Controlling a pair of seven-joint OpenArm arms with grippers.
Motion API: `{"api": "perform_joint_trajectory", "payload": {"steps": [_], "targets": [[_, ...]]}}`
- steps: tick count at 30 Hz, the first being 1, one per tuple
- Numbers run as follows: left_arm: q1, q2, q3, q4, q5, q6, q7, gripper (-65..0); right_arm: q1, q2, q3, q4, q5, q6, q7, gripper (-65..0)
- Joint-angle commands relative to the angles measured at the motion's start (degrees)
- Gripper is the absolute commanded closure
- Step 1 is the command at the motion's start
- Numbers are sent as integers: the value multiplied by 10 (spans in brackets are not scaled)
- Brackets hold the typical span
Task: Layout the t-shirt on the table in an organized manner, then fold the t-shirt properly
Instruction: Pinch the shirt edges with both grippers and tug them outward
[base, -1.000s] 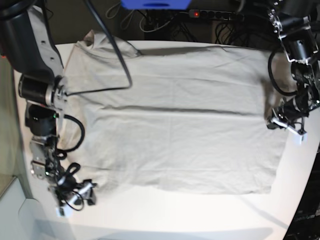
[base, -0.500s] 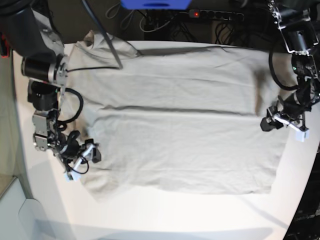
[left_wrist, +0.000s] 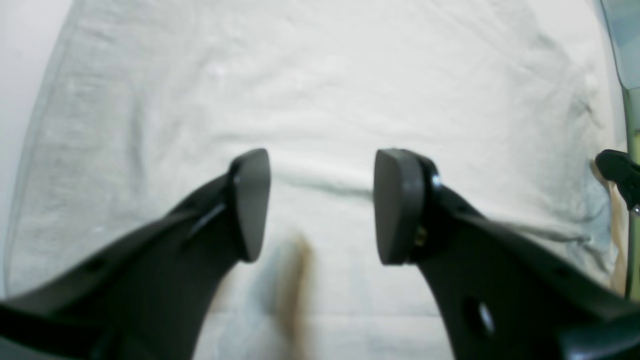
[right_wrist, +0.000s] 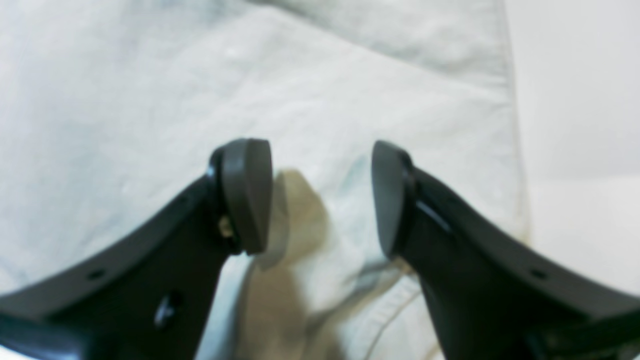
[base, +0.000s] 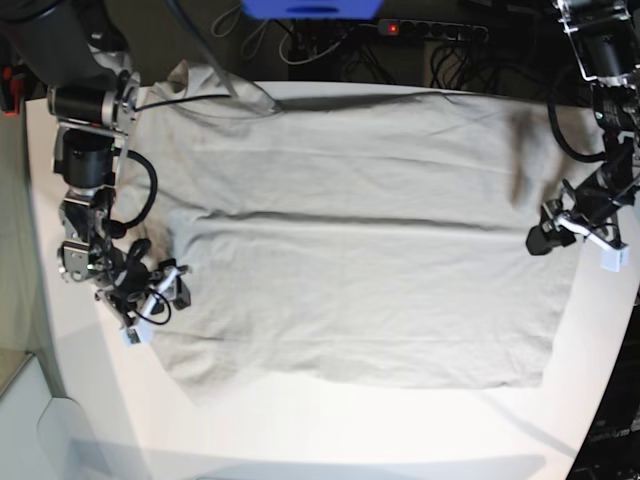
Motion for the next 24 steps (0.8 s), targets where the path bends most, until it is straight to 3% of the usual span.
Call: {"api": "perform_joint_trajectory", "payload": {"steps": [1,6,10,17,24], "targets": [[0,-12,-4,10,-12,-8,-10,-324,15,7,1,10,6,5,13,-309],[10,-12,-4,10,-12,-8,-10,-324,24,22,-2,-62,6,-131,66,-309],[11,-12,-4,9,-9,-9,-10,-324,53,39,-3,-151,6,-208,140,-309],[11,-12,-4,9,-12,-9,-10,-324,97,51,-3,-203,6,-211,257,-309],[11,-12,-4,10,-12,-9,-10,-324,146,55,-3,-203,6,-211,276,-309]]}}
